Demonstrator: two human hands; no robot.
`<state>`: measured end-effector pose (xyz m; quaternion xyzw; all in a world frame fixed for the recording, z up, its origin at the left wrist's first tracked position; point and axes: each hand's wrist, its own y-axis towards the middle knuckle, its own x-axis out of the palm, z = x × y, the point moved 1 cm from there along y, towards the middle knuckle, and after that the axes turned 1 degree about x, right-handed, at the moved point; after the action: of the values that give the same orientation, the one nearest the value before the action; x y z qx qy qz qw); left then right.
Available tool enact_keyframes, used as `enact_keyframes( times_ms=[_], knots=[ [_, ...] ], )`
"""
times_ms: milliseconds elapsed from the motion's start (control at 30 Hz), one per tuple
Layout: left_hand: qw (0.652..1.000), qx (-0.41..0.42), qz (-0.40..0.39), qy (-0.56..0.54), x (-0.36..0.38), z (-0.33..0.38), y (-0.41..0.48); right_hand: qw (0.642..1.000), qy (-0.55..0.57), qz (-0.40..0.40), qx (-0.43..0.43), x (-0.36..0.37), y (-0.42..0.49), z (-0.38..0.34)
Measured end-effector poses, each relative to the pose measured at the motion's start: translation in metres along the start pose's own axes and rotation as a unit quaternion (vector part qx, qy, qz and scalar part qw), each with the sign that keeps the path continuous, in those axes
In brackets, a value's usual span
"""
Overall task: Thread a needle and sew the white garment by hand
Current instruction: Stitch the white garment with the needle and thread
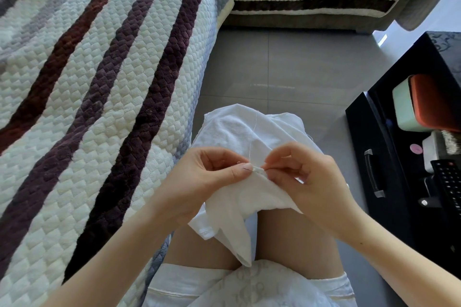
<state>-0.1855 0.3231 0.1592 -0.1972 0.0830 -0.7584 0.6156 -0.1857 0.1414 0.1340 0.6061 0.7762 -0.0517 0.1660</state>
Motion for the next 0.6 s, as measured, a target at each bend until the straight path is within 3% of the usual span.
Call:
enact_keyframes(
  times_ms=[300, 400, 600],
  knots=[
    [1.000, 0.004, 0.015, -0.011, 0.008, -0.005, 0.006, 0.999, 0.019, 0.038, -0.004, 0.003, 0.000, -0.006],
    [0.999, -0.001, 0.010, -0.036, 0.011, -0.006, 0.006, 0.993, -0.070, 0.039, -0.084, 0.002, -0.004, -0.009],
    [0.997, 0.002, -0.001, -0.072, 0.016, -0.007, 0.005, 0.940, -0.198, 0.127, -0.247, 0.007, -0.001, -0.005]
  ],
)
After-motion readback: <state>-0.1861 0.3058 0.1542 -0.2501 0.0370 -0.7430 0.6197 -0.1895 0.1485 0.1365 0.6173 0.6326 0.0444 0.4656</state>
